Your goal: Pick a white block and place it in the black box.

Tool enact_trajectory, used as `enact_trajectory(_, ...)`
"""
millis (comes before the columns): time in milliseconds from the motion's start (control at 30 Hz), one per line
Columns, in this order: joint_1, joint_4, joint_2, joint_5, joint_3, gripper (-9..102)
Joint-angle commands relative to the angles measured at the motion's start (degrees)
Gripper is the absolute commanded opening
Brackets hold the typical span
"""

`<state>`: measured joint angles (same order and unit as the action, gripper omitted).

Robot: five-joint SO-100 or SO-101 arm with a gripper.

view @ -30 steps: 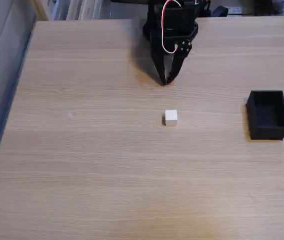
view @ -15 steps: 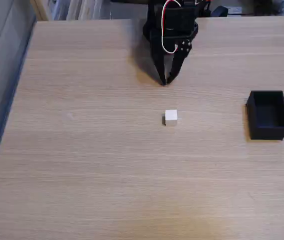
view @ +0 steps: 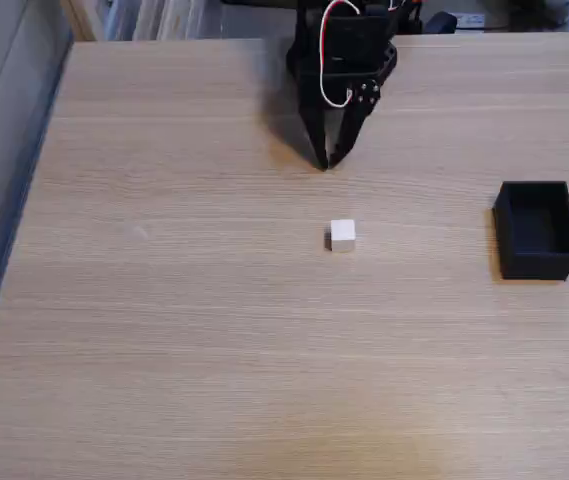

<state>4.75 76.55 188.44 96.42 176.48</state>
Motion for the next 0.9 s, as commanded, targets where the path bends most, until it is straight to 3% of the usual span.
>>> enact_trajectory(0,-0.2,1.1,-2.8,-0.5,-4.0,0)
enact_trajectory(233,-1.2,2.4,-8.2,-2.4,-9.5,1)
enact_trajectory(633,-3.2,-2.1,-32.5,-11.2,-27.7,23)
enact_trajectory(867,-3.3,-5.4,-41.3,-10.7,-32.5,28)
